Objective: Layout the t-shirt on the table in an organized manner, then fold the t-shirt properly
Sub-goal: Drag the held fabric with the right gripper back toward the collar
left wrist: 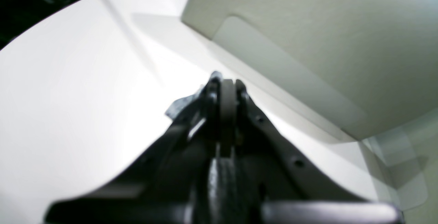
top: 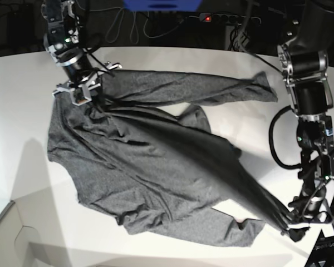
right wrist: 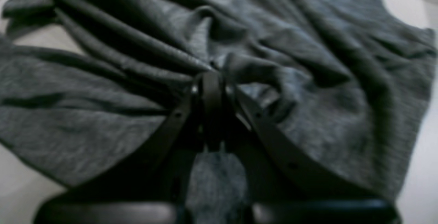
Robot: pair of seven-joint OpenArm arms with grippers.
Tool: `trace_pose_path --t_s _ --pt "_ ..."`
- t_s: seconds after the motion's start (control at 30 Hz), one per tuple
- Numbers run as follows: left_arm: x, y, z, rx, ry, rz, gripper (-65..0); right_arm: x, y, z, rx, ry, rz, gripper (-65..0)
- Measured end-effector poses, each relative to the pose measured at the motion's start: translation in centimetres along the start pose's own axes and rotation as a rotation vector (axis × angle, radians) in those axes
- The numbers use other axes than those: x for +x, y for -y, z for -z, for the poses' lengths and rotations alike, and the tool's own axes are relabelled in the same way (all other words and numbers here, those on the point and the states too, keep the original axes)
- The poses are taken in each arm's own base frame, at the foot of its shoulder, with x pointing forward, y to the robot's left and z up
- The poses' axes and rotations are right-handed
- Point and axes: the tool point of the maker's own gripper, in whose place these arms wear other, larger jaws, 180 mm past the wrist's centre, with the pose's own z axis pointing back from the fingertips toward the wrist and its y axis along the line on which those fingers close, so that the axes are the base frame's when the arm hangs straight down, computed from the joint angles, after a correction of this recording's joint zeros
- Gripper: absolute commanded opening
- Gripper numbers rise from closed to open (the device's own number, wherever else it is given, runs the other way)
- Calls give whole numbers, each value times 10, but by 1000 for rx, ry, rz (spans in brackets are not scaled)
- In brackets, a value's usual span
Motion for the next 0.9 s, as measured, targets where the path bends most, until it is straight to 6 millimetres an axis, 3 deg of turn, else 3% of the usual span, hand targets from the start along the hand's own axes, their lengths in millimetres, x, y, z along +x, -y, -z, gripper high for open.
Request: trace_pose_path --t_s 0.1,0.3,0.43,0.6,0.77,0.9 --pt "-12 -12 4 29 -29 -10 -649 -4 -3 -3 7 -8 2 -650" --pt "-70 -53 13 155 -168 -84 -649 -8 -15 -5 31 -19 13 -650" --pt "-62 -75 19 221 -72 -100 -649 0 -13 -5 27 2 4 -650" --pt "-63 -94 15 262 -79 -95 -649 7 -14 -6 28 18 0 -650" --pt "-56 -88 20 254 -67 -101 -649 8 -14 -5 29 18 -1 -650" --pt "-27 -50 42 188 -16 -118 -648 22 -11 7 16 52 2 -650"
